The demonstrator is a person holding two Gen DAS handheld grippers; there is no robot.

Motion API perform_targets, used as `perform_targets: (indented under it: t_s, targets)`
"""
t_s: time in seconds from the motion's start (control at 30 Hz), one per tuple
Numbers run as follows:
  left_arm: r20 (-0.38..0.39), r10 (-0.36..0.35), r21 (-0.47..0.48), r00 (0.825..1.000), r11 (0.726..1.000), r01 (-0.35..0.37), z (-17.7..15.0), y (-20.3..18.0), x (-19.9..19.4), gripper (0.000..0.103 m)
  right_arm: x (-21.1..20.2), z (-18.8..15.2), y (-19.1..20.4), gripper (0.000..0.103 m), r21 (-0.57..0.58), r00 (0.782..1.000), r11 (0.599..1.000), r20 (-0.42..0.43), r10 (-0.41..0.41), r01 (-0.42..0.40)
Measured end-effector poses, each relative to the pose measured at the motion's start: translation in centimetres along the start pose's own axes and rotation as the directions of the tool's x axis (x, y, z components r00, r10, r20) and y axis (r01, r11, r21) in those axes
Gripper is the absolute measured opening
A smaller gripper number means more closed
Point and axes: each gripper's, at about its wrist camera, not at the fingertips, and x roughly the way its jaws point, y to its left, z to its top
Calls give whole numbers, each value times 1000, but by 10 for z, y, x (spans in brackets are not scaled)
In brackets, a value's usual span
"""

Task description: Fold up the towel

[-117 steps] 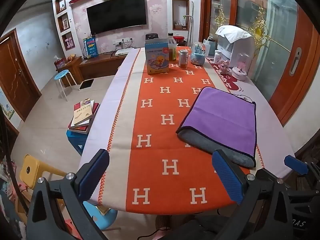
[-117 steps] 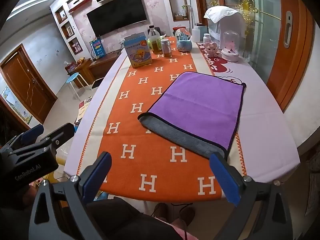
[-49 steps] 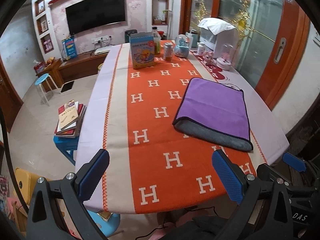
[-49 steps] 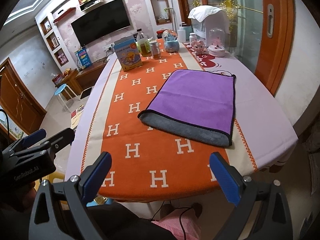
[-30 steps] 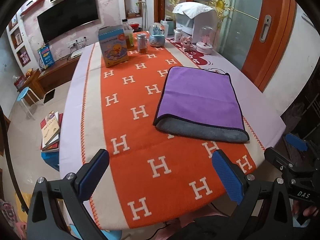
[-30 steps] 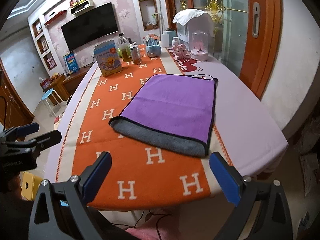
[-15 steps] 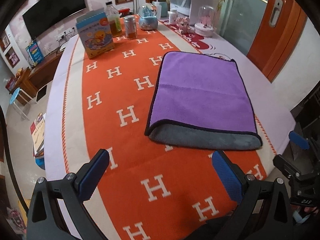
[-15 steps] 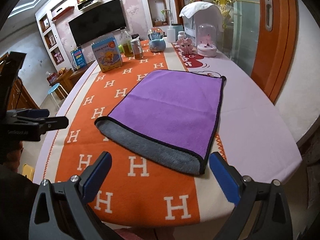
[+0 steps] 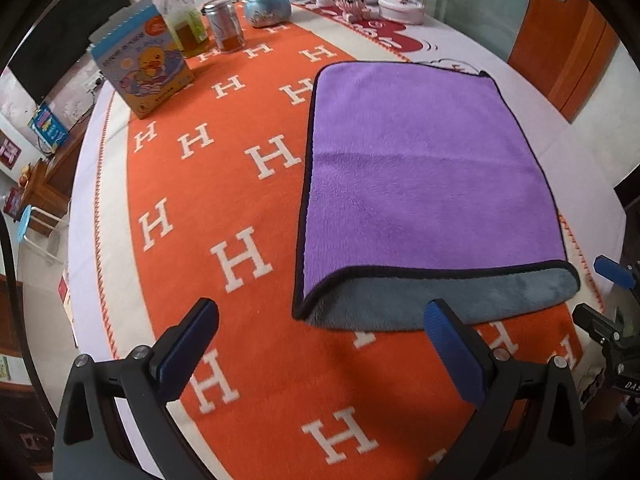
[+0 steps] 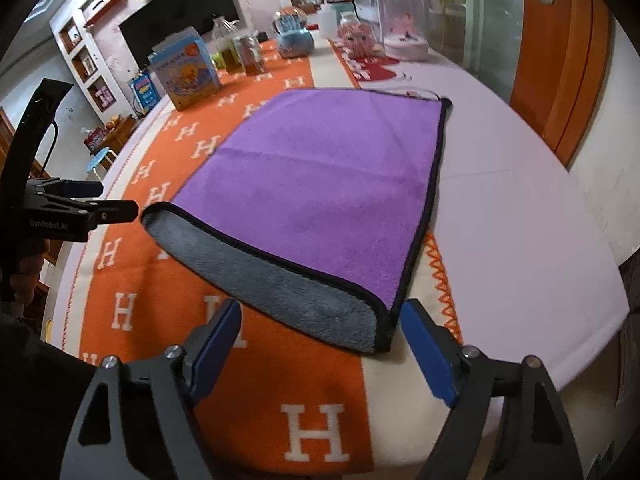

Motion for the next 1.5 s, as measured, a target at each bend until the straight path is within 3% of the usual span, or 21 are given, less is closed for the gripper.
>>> perform_targets:
  t_s: [0.4,0.6,0.97,1.23,1.5]
  targets:
    - [-83,-38,31,996,999,41,14,2,50,102,35,-2,-17,67,41,996,999,-91,-11,14]
    - [-111,-55,27,992,998,58,14,1,61,94,37,-2,-22,58,54,995,998,-95,-14,19]
    - [-135,-88,28,987,995,92,9,-7,64,64,32,-2,-26,49,62,997,998,-83,-5,10]
    - [-128,-86,35,988,995,91,3,-14,61,49,30,-6,-22,48,46,997,999,-76,18,-15]
    - [-128,-101,16,987,994,104,0,-13,59,23,29,-7,-24,29,57,997,998,-69,22,-18]
